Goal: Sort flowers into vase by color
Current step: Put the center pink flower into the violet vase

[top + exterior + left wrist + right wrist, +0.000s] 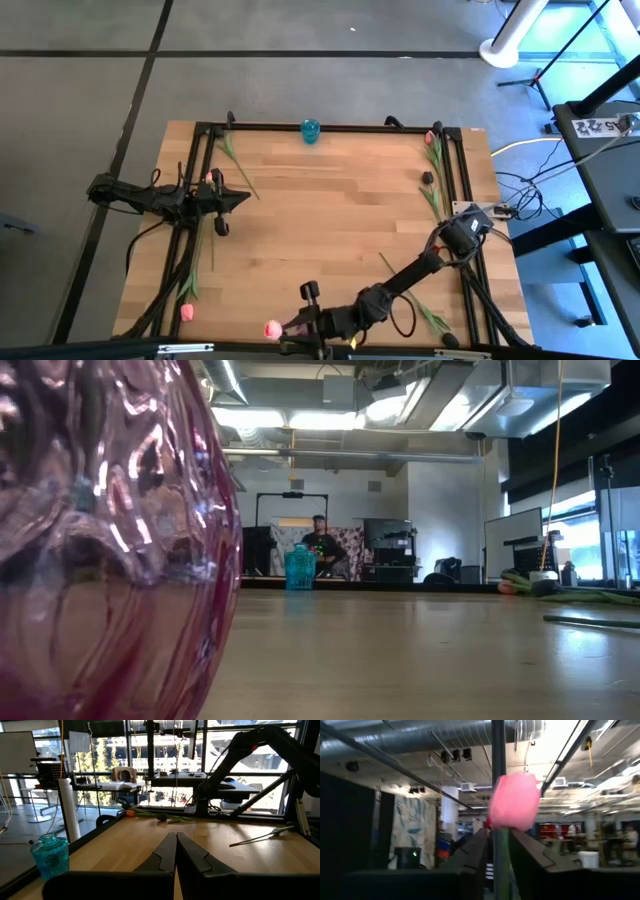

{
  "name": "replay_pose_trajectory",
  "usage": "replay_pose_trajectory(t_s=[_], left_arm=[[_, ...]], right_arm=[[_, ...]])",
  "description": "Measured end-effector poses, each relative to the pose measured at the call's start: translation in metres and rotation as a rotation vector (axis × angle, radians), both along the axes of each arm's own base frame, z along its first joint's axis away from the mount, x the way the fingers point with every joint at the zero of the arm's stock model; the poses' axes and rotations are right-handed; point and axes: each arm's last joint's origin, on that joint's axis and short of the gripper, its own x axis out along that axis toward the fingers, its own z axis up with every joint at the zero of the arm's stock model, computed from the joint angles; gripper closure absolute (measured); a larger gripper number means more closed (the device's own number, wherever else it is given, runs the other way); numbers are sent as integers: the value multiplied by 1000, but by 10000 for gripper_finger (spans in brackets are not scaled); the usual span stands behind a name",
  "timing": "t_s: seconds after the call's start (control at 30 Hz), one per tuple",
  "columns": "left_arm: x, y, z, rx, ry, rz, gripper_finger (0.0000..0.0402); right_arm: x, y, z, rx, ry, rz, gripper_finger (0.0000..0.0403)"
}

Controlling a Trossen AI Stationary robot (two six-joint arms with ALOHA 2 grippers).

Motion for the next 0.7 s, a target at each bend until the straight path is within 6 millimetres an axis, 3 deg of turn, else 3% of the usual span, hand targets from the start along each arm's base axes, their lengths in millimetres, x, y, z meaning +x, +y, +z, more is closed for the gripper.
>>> replay_pose_trajectory(t_s=[0.3, 0.7], left_arm=[[0, 0, 0, 0, 1, 0, 398], [0, 0, 0, 0, 0, 0, 398]], right_arm=[[-15, 19, 10, -103, 195, -156, 260], [-31, 22, 29, -196, 443, -220, 208]])
